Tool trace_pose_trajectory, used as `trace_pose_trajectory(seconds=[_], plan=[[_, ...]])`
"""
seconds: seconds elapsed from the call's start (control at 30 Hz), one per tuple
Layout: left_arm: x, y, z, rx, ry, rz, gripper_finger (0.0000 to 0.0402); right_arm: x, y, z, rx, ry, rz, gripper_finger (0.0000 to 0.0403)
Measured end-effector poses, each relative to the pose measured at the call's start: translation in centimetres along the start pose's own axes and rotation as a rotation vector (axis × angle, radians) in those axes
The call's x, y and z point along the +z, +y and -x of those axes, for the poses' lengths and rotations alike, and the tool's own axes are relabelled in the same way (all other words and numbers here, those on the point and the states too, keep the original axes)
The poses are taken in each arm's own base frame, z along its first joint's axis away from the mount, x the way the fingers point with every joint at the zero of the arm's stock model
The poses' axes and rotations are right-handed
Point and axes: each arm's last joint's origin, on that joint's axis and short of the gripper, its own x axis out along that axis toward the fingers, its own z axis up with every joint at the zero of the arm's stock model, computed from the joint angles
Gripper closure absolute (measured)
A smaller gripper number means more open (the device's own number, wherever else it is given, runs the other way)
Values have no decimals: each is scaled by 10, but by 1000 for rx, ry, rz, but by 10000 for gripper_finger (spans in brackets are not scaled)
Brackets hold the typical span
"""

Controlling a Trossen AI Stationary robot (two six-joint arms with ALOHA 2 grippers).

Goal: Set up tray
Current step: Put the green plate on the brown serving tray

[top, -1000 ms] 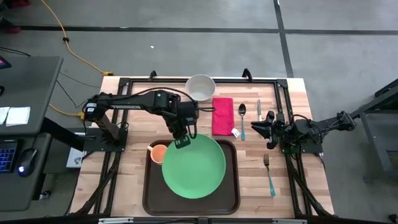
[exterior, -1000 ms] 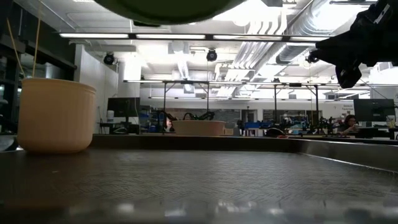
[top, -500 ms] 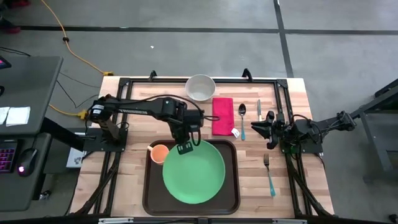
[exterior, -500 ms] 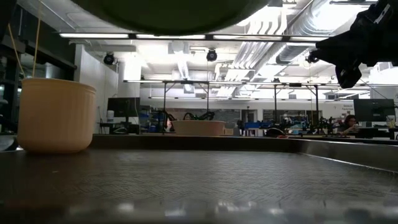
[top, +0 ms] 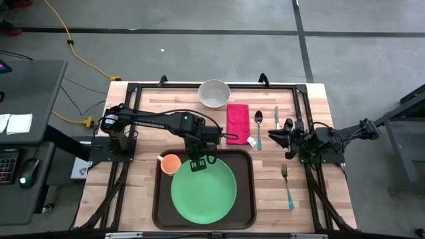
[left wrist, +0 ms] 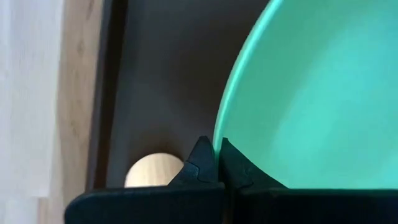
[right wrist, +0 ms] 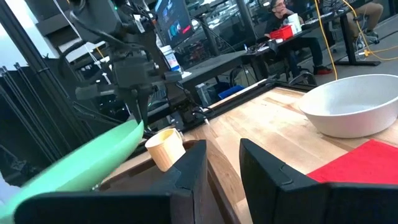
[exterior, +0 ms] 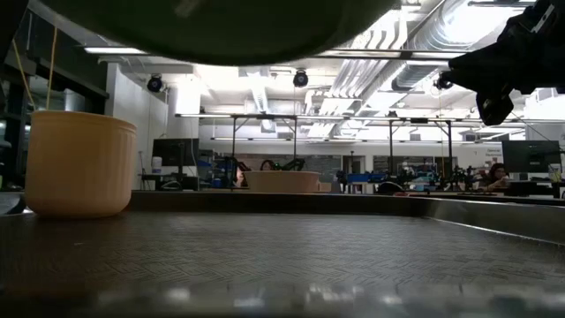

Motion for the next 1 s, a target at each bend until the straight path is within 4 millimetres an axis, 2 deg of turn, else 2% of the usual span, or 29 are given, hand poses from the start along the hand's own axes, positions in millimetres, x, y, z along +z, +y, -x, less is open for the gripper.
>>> trace_pose_trajectory(seconds=[0.23,0.9,1.0], plan=[[4,-1,-9,2,19,-23,389,0,0,0,1,-1,-1,329],[8,-2,-8,9,-34,-51,389,0,0,0,2,-2,-10,329],[12,-3,-14,4,-45,-53,389,0,0,0,12,2,-10,329]])
